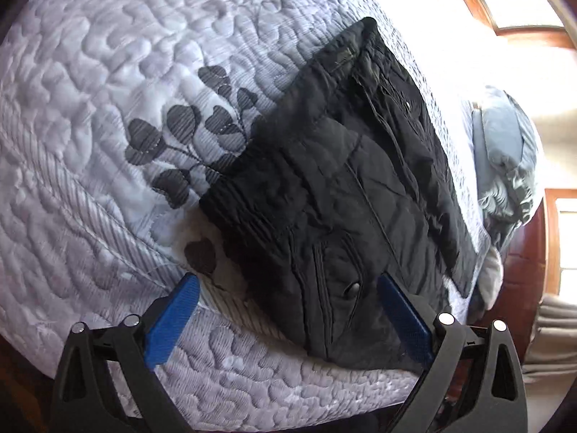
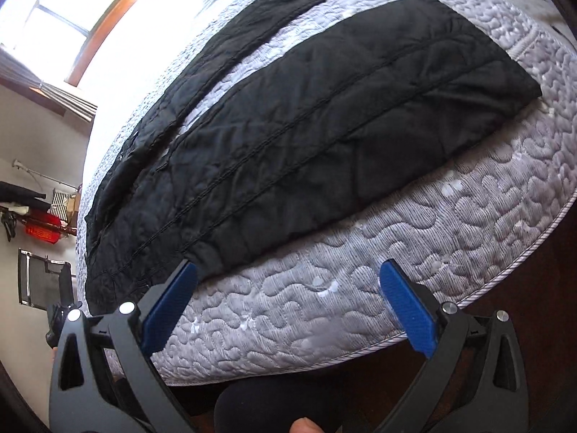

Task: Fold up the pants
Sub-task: 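Grasp the waistband with the left tool while the right tool grasps the leg hems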

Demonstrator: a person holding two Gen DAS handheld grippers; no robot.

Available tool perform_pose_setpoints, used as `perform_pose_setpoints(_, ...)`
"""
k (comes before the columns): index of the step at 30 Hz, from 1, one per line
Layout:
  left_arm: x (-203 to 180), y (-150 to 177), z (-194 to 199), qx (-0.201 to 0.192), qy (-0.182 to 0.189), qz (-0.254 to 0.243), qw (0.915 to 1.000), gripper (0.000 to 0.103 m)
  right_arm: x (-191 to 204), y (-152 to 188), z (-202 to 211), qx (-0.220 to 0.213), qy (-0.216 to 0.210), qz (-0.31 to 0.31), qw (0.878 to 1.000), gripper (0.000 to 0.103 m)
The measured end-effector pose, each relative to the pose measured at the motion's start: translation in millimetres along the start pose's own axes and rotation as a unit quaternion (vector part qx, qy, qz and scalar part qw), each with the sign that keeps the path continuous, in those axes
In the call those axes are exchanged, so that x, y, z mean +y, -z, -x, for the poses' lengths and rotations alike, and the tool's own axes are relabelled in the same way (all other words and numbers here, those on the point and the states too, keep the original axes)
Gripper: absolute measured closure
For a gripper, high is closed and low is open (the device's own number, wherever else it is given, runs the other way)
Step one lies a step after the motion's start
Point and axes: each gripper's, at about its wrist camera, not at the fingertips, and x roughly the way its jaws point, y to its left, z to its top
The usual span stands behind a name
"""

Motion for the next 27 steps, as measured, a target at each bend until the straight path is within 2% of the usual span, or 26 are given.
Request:
perform_pose_setpoints(2, 0.8, -0.7, -7.6, -0.01, 0.006, 0.0, 0.9999, 0.005, -8.1, -1.6, -2.1, -0.005, -0.004, -0.007, 1.0, 0.003)
perform_pose_setpoints(3, -2.3, -0.1, -10.5, -0.015, -0.003, -0.005, 0.9999, 0.01, -13.8, -2.2, -2.7, -0.006, -0.007, -0.013, 1.0, 0.003)
perform_pose_setpoints(5, -11.2, 1.6, -11.2, -0.024, -0.017, -0.016, 0.9995, 0.03, -29.3, -7.6, -1.1, -0.014, -0.016, -0.034, 0.999, 0.003)
perform_pose_setpoints(6, -16.3, 4.7, -13.5, -0.022, -0.032, -0.019, 0.9991, 0.05, -39.5, -12.9, 0.3, -0.021, -0.017, -0.048, 0.998, 0.003)
perform_pose_setpoints(9, -20.0, 4.0, -13.1, -0.038, -0.056, -0.027, 0.9974, 0.063, -81.2, -29.2, 13.9, -0.06, -0.025, -0.101, 0.993, 0.003)
perform_pose_setpoints(10, -18.5, 5.1, -12.9, -0.042, -0.053, -0.025, 0.9974, 0.07, -97.1, -35.3, 18.0, -0.072, -0.029, -0.119, 0.99, 0.012)
perform_pose_setpoints(11, -17.8, 6.1, -13.3, -0.044, -0.042, -0.022, 0.9979, 0.076, -110.8, -41.1, 20.9, -0.076, -0.033, -0.138, 0.987, 0.043)
perform_pose_setpoints(12, -17.0, 5.5, -15.3, -0.045, -0.035, -0.02, 0.9981, 0.08, -128.1, -47.5, 21.3, -0.075, -0.04, -0.162, 0.983, 0.053)
perform_pose_setpoints(13, -16.8, 4.9, -16.5, -0.048, -0.036, -0.019, 0.998, 0.08, -143.9, -52.2, 21.8, -0.077, -0.049, -0.186, 0.978, 0.049)
perform_pose_setpoints(14, -18.1, 3.7, -19.3, -0.047, -0.037, -0.02, 0.998, 0.08, -157.9, -56.9, 23.4, -0.082, -0.057, -0.206, 0.973, 0.038)
perform_pose_setpoints(16, -19.5, 1.5, -26.0, -0.045, -0.036, -0.017, 0.9982, 0.078, -181.0, -64.8, 25.7, -0.099, -0.062, -0.241, 0.964, 0.024)
perform_pose_setpoints(19, -9.1, 0.2, -26.8, -0.042, -0.019, 0.001, 0.9989, 0.076, -204.7, -73.6, 26.5, -0.119, -0.076, -0.272, 0.952, 0.024)
perform_pose_setpoints(23, -7.4, 2.2, -23.5, -0.049, -0.022, 0.006, 0.9986, 0.078, -222.9, -88.8, 22.1, -0.132, -0.098, -0.277, 0.947, 0.025)
perform_pose_setpoints(24, -8.8, 2.9, -22.2, -0.052, -0.025, 0.007, 0.9983, 0.081, -225.0, -94.0, 19.4, -0.133, -0.099, -0.274, 0.947, 0.027)
perform_pose_setpoints(25, -6.8, 3.9, -18.5, -0.054, -0.025, 0.008, 0.9982, 0.085, -225.0, -97.8, 17.8, -0.131, -0.098, -0.268, 0.949, 0.039)
perform_pose_setpoints(26, -6.0, 4.5, -16.1, -0.055, -0.024, 0.012, 0.9981, 0.086, -223.6, -99.6, 16.0, -0.126, -0.102, -0.262, 0.952, 0.057)
perform_pose_setpoints(27, -5.7, 4.8, -12.5, -0.058, -0.023, 0.017, 0.9979, 0.088, -221.6, -101.5, 13.9, -0.122, -0.099, -0.256, 0.954, 0.064)
